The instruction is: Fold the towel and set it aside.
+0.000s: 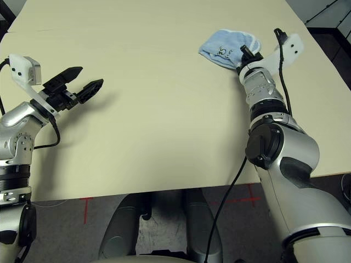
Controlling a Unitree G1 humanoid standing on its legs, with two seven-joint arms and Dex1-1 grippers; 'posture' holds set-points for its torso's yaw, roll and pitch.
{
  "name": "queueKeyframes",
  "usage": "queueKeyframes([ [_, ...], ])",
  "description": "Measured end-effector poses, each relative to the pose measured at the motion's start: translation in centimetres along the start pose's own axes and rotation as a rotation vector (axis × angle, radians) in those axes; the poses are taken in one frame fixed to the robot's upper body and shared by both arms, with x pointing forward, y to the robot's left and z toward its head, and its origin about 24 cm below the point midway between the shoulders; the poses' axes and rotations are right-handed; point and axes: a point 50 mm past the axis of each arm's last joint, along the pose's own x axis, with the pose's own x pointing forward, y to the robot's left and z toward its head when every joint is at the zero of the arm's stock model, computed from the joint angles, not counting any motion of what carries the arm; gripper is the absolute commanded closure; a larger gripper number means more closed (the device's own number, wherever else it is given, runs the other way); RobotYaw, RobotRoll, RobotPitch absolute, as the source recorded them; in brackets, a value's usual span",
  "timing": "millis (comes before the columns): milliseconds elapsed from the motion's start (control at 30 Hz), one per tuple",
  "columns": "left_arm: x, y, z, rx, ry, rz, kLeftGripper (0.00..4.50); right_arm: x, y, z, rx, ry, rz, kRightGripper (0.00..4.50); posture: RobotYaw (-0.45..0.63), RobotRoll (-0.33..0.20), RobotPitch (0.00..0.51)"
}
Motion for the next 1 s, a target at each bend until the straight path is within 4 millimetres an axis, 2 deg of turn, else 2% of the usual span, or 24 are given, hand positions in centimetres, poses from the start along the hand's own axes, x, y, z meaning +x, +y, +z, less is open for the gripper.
queueKeyframes([
  [167, 0.1, 0.0, 0.1, 0.001, -0.007, -0.002, 0.00, -0.2, -0.9, -0.1, 0.070, -0.063, -0.110, 4.47, -0.03, 0.000, 0.250],
  [333, 0.2, -0.1, 0.1, 0.000, -0.010, -0.005, 0.00, -0.4, -0.6, -0.3, 0.182, -0.107, -0.165, 4.47, -0.02, 0.000, 0.247],
  [700, 0.3, -0.1, 0.1, -0.004, -0.011, -0.006, 0.00, -0.5, 4.4, -0.7, 0.397, -0.131, -0.171, 4.47, -0.02, 0.000, 0.247],
  [833, 0.3, -0.2, 0.0, -0.006, -0.010, -0.006, 0.00, -0.8, 4.8, -1.9, 0.409, -0.105, -0.200, 4.47, 0.00, 0.000, 0.246],
  [1000, 0.2, -0.2, -0.1, -0.007, -0.008, -0.006, 0.00, -0.9, 4.8, -2.2, 0.413, -0.103, -0.223, 4.47, 0.00, 0.000, 0.246],
])
